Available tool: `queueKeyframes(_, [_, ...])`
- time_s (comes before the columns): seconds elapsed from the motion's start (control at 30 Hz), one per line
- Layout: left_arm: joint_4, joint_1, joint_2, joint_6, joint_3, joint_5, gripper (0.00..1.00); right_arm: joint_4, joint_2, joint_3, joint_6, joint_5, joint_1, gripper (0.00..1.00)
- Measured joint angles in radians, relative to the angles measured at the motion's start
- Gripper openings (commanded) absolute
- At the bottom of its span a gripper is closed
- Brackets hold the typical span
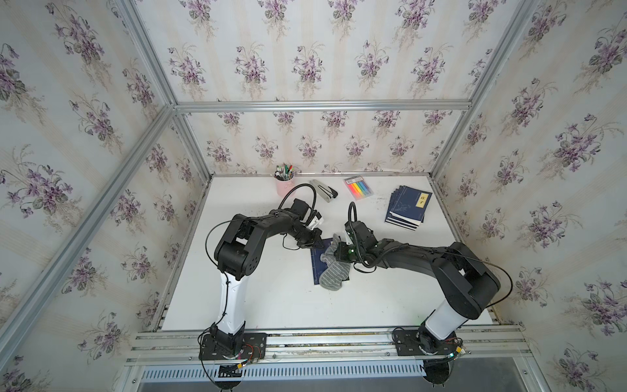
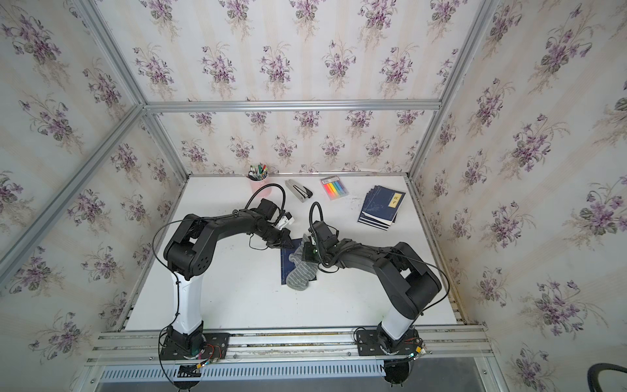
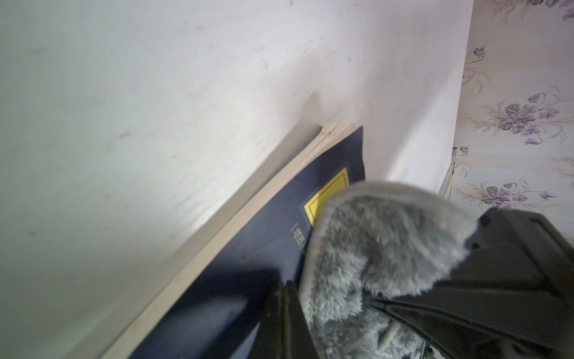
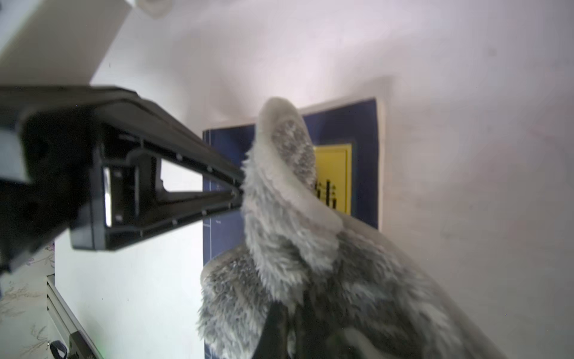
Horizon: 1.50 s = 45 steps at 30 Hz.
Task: Wipe the cover of the book
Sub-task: Wipe the dirt from the cover of the book.
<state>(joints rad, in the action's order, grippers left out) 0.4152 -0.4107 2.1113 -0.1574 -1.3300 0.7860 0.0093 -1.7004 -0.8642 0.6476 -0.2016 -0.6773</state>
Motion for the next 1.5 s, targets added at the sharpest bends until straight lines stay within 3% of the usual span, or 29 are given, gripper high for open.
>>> queueKeyframes(0.4, [-0.029, 0.02, -0.057, -0.001, 0.06, -0.051, 0.0, 0.016, -0.188, -0.18, -0.018, -0.069, -0.029, 0.0])
queueKeyframes(0.9, [-0.018, 0.038, -0.065, 0.0, 0.062, -0.077, 0.0, 0.058, -0.14, -0.09, 0.003, -0.056, 0.063, 0.0])
queueKeyframes(1.3, [0.011, 0.06, -0.082, -0.01, 0.065, -0.129, 0.0, -0.005, -0.298, -0.32, -0.006, -0.004, -0.084, 0.0])
queueKeyframes(1.5, [-0.002, 0.072, -0.128, -0.012, 0.101, -0.203, 0.0, 0.052, -0.316, -0.32, 0.011, -0.007, -0.094, 0.0])
